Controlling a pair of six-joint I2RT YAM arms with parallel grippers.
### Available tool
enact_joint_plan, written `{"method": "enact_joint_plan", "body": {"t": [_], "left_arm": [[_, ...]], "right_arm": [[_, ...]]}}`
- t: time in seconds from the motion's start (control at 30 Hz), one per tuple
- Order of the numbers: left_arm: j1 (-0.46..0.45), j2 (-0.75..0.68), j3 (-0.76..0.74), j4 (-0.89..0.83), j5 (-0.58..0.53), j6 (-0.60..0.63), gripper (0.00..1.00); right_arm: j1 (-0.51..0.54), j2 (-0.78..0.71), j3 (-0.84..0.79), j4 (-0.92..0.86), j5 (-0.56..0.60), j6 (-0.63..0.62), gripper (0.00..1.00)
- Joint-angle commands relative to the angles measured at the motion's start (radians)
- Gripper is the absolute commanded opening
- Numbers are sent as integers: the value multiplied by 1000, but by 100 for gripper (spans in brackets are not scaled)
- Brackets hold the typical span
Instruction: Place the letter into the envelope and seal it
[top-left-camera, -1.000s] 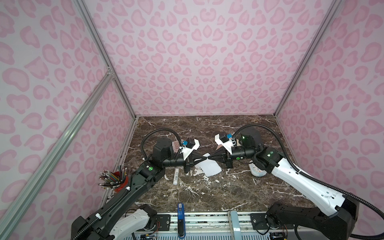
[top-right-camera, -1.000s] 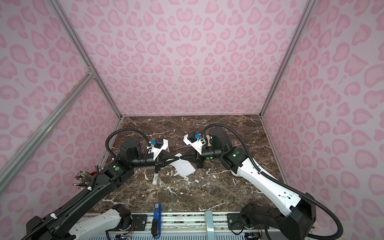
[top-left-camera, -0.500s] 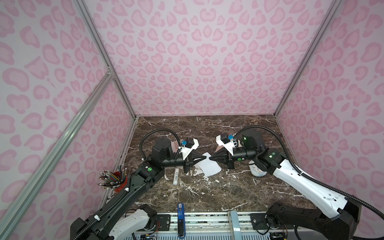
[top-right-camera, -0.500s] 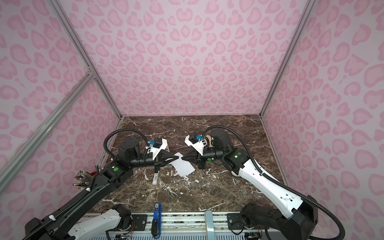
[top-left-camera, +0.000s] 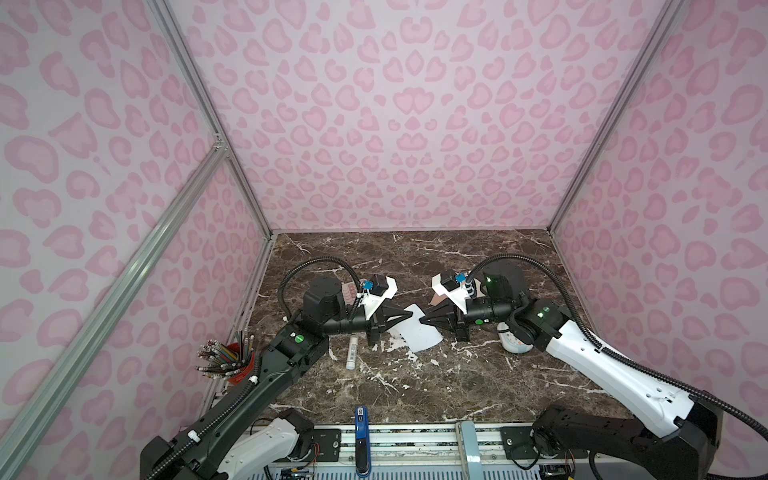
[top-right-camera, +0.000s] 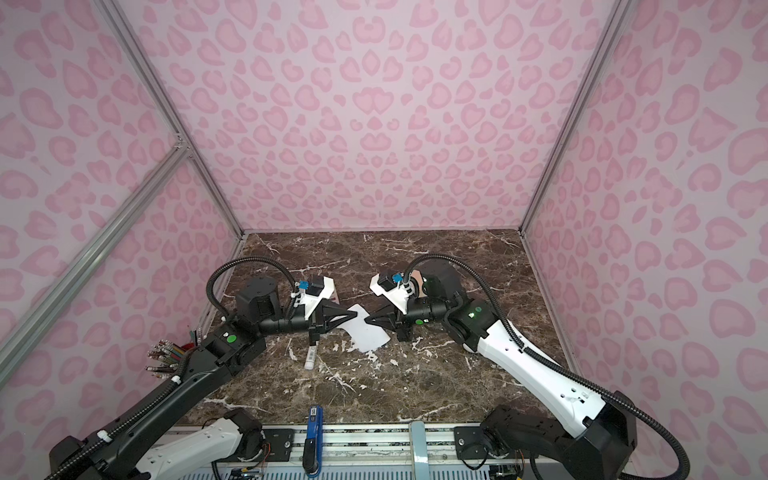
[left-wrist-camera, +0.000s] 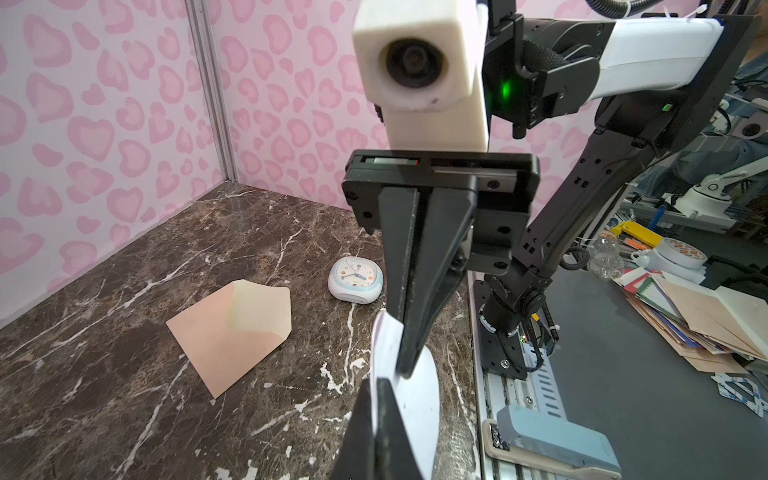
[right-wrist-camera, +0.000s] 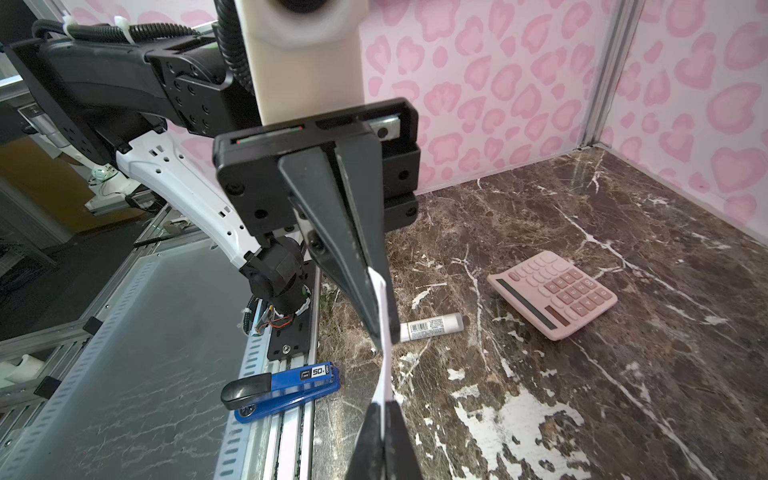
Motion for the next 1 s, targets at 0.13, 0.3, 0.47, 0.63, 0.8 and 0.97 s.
{"method": "enact_joint_plan", "body": {"t": [0.13, 0.3, 0.47, 0.63, 0.8, 0.97], "left_arm": [[0, -10, 13, 37, -9, 4, 4], [-1, -13, 18, 25, -12, 10, 4], [0, -13, 19, 25, -14, 12, 4], [0, -16, 22, 22, -16, 15, 4], [0, -19, 27, 15, -18, 20, 4], [1, -17, 27, 10, -19, 22, 4]], "right_arm": [[-1, -18, -23, -7, 4, -27, 1], [-8, -38, -42, -25, 16, -39, 7], [-14, -48, -52, -31, 15, -44, 0], [-15, -47, -58, -45, 24, -51, 9], [-17, -51, -64, -63, 33, -63, 10], [-22, -47, -68, -79, 42, -69, 0]]}}
